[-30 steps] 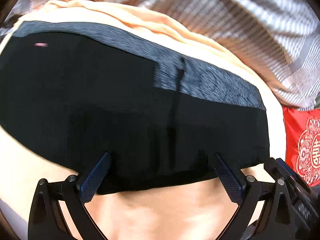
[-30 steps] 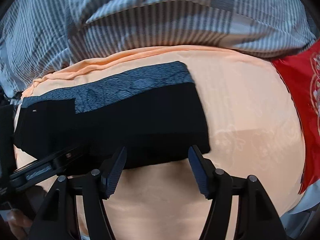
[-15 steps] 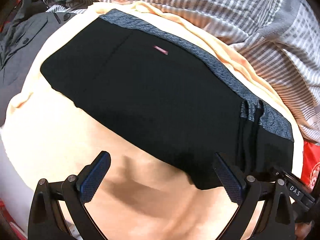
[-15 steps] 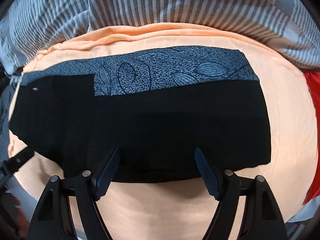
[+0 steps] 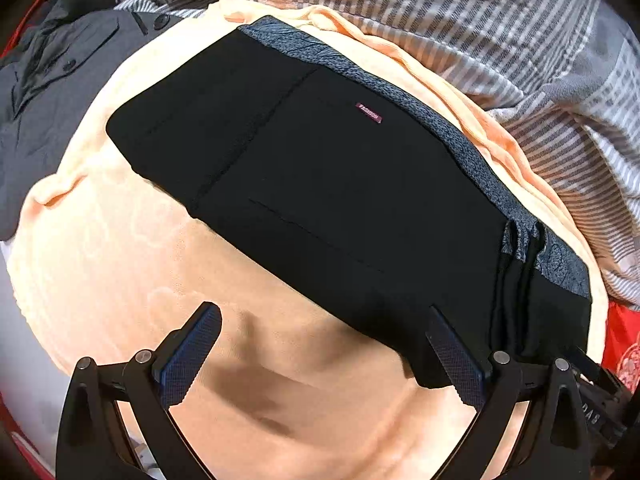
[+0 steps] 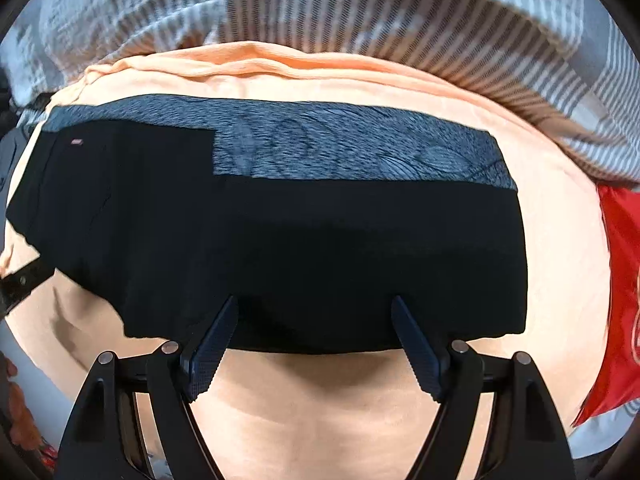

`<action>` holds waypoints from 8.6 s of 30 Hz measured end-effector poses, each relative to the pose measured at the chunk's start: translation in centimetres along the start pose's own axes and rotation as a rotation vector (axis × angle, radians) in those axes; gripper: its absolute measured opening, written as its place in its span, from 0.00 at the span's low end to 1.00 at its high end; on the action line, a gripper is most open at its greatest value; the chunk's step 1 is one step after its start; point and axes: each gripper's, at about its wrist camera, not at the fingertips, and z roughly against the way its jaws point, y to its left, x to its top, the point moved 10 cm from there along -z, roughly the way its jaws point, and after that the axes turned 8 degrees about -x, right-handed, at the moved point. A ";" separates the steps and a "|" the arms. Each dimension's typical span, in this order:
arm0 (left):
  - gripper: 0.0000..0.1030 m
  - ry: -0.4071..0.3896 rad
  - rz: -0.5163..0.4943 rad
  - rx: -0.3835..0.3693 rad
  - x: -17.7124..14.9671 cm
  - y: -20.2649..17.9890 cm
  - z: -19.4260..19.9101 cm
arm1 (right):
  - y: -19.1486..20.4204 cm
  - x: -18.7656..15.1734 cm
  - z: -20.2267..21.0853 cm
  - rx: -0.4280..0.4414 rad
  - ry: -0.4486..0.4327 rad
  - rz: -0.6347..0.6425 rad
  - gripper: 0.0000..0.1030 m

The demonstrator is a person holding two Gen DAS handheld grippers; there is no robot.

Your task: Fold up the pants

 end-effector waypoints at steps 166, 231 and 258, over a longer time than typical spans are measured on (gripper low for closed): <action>0.53 -0.030 -0.183 0.043 -9.3 -13.5 -0.5 | -15.1 0.3 -0.3 0.319 -0.041 0.004 0.44; 0.53 0.130 -0.356 0.098 -13.8 -10.8 1.9 | -15.3 -4.2 3.9 0.380 0.037 -0.254 0.74; 0.53 0.046 -0.272 0.025 -1.3 -15.0 -1.9 | -20.1 3.5 -0.2 0.550 0.015 -0.299 0.79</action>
